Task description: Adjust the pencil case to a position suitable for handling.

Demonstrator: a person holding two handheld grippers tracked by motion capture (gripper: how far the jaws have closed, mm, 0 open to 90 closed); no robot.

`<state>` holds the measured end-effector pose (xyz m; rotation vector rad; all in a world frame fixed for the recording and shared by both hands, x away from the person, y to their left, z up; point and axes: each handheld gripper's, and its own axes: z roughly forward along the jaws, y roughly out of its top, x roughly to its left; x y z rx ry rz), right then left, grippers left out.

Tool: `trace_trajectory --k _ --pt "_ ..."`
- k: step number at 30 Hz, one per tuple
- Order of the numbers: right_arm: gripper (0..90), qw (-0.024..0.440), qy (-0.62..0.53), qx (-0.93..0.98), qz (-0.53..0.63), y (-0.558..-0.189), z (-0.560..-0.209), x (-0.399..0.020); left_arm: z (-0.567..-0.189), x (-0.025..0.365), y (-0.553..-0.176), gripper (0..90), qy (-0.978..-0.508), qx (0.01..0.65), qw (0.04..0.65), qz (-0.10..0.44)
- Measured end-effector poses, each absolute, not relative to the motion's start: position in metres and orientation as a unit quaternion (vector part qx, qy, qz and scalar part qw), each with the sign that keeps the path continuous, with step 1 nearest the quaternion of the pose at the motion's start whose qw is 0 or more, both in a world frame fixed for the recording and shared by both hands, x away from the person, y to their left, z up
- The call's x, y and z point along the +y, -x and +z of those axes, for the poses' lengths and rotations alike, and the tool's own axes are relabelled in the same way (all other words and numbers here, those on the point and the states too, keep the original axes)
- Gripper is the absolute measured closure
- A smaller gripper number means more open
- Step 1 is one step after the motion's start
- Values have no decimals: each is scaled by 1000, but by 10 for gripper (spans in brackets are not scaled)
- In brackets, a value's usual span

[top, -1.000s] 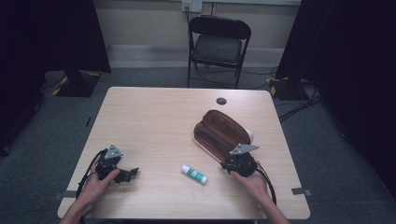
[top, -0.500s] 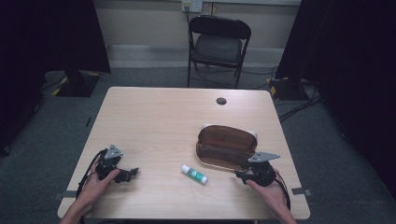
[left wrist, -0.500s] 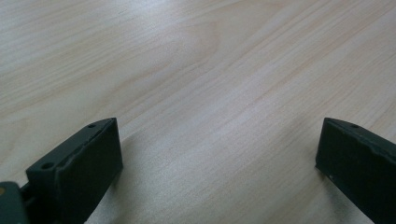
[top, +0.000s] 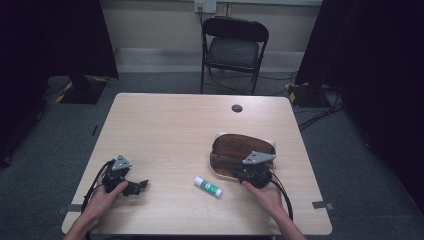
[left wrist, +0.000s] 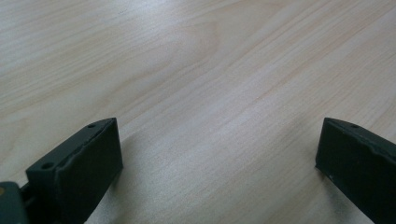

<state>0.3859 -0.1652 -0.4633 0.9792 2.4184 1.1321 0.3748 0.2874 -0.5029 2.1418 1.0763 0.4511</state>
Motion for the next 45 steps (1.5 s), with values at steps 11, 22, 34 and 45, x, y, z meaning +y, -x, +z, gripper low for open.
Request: trace_trajectory --k 11,22,34,45 --pt "770 148 -365 846 358 -404 -485 -154 -503 287 -375 0 -824 414 344 174" --pt "758 144 -375 840 365 -398 -487 -171 -503 287 -375 0 -824 414 344 174" --pt "755 136 -382 840 360 -381 -486 -185 -503 287 -375 0 -824 414 344 174" --pt "757 139 -394 832 364 -373 -487 -189 -503 287 -375 0 -824 414 344 173"
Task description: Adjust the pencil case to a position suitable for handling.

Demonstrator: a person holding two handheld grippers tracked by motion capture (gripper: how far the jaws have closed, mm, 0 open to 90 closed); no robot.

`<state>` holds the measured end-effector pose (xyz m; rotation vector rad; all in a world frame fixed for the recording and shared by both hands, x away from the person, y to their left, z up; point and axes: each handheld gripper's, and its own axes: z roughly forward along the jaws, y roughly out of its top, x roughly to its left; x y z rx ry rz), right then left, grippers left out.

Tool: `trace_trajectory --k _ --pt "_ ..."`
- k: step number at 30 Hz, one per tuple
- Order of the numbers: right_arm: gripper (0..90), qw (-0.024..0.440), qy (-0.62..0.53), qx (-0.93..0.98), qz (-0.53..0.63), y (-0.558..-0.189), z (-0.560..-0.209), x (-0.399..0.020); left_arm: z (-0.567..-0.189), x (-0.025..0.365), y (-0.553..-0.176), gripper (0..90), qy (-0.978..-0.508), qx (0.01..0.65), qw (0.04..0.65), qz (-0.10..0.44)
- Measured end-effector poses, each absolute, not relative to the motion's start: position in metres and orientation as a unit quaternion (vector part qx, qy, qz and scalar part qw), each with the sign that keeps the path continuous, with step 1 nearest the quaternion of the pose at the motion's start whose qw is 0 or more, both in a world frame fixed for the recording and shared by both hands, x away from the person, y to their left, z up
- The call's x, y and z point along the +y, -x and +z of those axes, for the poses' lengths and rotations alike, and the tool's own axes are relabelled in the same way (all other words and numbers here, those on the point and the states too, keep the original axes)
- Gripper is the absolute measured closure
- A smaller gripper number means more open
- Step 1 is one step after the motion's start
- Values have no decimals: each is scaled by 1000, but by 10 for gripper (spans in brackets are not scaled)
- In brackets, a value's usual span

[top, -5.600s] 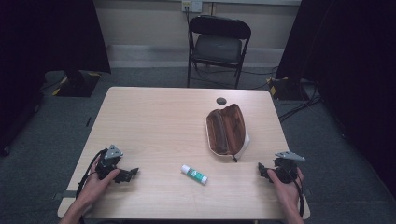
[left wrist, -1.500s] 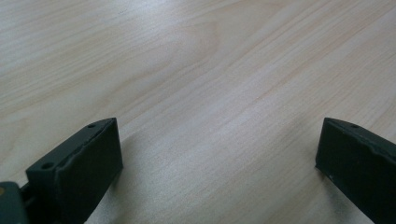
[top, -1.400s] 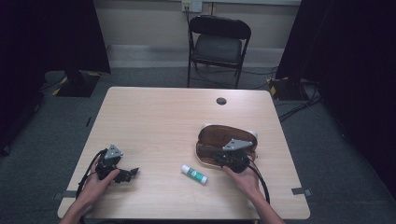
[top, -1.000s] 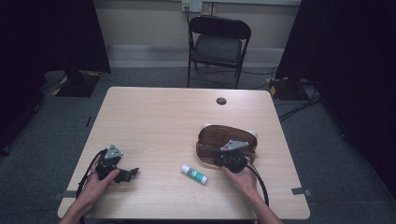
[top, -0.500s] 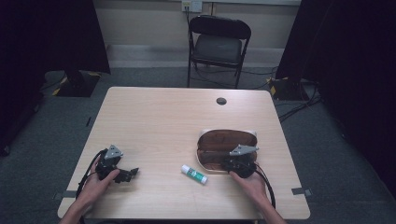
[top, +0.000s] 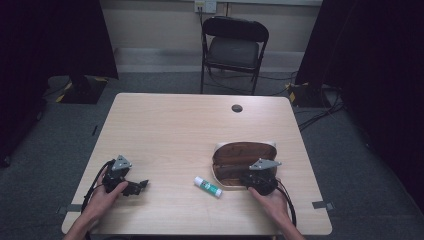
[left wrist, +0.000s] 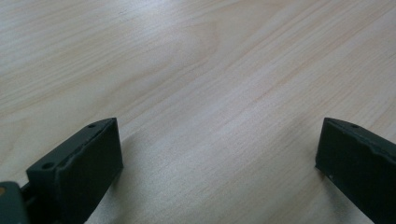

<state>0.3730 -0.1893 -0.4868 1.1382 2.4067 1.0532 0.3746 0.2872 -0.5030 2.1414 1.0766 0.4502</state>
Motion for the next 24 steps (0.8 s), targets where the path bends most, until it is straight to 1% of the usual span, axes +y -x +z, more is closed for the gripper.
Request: trace_trajectory --k 6,21,24 --pt "757 145 -400 829 362 -369 -487 -188 -503 287 -375 0 -824 414 345 173" --pt "754 136 -411 829 356 -359 -485 -188 -503 287 -374 2 -823 414 347 174" --pt "723 133 -411 830 352 -359 -483 -188 -503 287 -374 0 -824 414 347 174"
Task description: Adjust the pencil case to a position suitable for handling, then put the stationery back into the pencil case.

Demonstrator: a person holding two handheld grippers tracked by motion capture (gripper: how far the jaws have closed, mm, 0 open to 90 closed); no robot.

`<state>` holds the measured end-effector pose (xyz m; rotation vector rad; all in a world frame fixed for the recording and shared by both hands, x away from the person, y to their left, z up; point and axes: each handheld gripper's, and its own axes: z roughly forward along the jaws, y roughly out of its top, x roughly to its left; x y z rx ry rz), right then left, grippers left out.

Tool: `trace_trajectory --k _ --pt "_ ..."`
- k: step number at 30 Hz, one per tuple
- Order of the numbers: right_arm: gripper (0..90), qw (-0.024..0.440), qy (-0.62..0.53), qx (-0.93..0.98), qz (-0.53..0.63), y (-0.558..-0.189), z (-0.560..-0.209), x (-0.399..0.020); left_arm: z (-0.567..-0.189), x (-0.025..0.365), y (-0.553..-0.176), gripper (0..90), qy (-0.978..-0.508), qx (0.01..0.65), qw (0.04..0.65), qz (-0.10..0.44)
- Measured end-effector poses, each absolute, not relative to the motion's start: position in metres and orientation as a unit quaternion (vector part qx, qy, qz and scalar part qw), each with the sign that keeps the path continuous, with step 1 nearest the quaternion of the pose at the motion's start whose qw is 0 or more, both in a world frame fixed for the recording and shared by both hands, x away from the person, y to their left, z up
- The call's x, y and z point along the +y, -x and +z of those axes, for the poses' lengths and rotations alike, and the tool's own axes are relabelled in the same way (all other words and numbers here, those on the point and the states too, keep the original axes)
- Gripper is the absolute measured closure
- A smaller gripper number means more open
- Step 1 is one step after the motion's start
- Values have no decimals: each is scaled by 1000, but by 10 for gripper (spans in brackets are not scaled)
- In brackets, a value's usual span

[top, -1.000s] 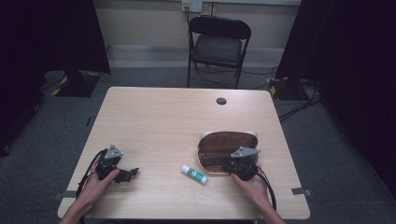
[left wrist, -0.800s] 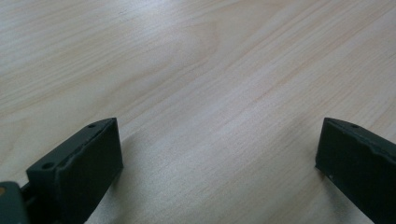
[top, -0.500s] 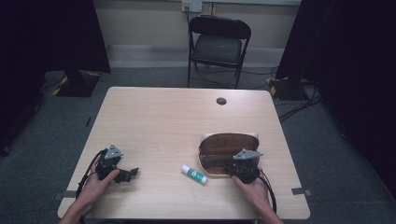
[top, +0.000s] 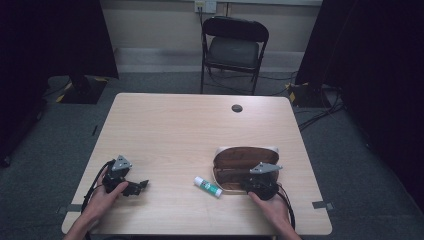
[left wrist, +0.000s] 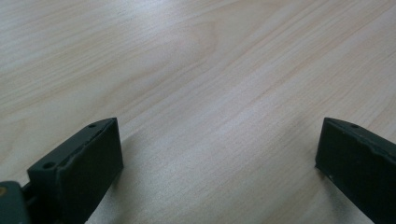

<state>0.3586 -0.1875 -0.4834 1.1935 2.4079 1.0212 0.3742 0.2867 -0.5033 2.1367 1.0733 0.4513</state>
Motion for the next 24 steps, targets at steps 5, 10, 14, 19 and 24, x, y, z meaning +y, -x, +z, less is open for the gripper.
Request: trace_trajectory --k 5,10,14,19,24 --pt "663 148 -401 834 348 -356 -480 -185 -503 287 -374 1 -824 414 347 174" --pt "653 155 -376 834 374 -350 -472 -176 -503 287 -374 1 -824 414 347 174" --pt "642 152 -356 836 389 -347 -468 -167 -503 287 -374 1 -824 413 347 174" --pt "627 136 -326 837 418 -348 -464 -150 -503 287 -374 1 -824 413 347 174" --pt "639 124 -304 843 425 -351 -463 -133 -503 287 -374 1 -824 414 347 174"
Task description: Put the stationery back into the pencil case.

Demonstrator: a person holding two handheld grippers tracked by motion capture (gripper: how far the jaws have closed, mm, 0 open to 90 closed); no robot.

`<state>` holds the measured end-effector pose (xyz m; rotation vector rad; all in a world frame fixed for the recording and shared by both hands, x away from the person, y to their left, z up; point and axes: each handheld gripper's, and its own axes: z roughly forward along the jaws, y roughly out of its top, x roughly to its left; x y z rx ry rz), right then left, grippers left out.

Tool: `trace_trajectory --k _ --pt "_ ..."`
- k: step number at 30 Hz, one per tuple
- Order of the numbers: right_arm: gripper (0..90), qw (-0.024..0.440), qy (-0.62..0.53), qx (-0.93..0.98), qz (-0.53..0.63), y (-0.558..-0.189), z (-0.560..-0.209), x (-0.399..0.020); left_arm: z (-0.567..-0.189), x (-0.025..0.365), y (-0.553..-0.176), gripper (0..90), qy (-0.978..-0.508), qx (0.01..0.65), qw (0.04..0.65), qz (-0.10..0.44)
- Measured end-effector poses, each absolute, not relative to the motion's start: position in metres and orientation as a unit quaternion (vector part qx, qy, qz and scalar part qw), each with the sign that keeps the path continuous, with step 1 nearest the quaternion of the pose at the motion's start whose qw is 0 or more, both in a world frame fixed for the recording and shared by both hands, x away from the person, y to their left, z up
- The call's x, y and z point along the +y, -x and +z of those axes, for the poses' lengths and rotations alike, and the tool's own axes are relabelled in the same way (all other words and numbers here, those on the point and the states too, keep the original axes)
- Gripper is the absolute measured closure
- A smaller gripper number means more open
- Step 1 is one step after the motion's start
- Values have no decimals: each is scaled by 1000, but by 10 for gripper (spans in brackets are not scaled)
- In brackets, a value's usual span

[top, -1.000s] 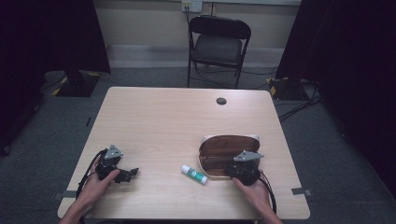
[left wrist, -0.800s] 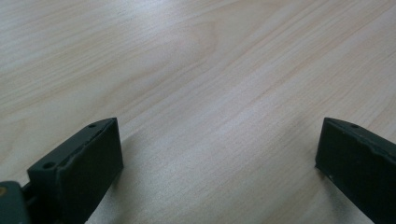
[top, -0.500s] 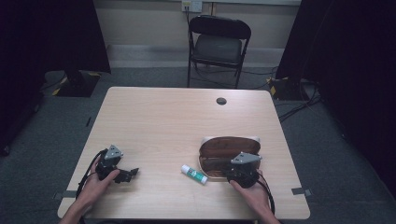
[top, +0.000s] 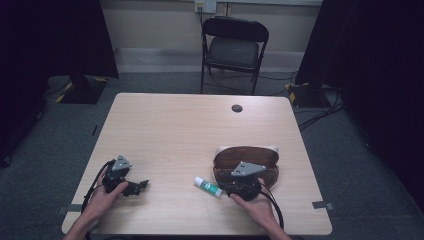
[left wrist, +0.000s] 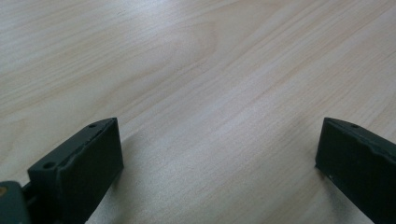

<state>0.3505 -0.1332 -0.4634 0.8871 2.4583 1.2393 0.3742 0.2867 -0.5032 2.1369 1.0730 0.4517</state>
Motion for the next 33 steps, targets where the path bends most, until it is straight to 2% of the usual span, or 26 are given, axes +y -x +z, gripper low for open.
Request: trace_trajectory --k 13,33 --pt "648 105 -256 866 417 -357 -467 -97 -503 287 -374 0 -824 413 347 173" --pt "631 109 -243 877 399 -360 -479 -89 -503 286 -374 0 -823 414 348 174"
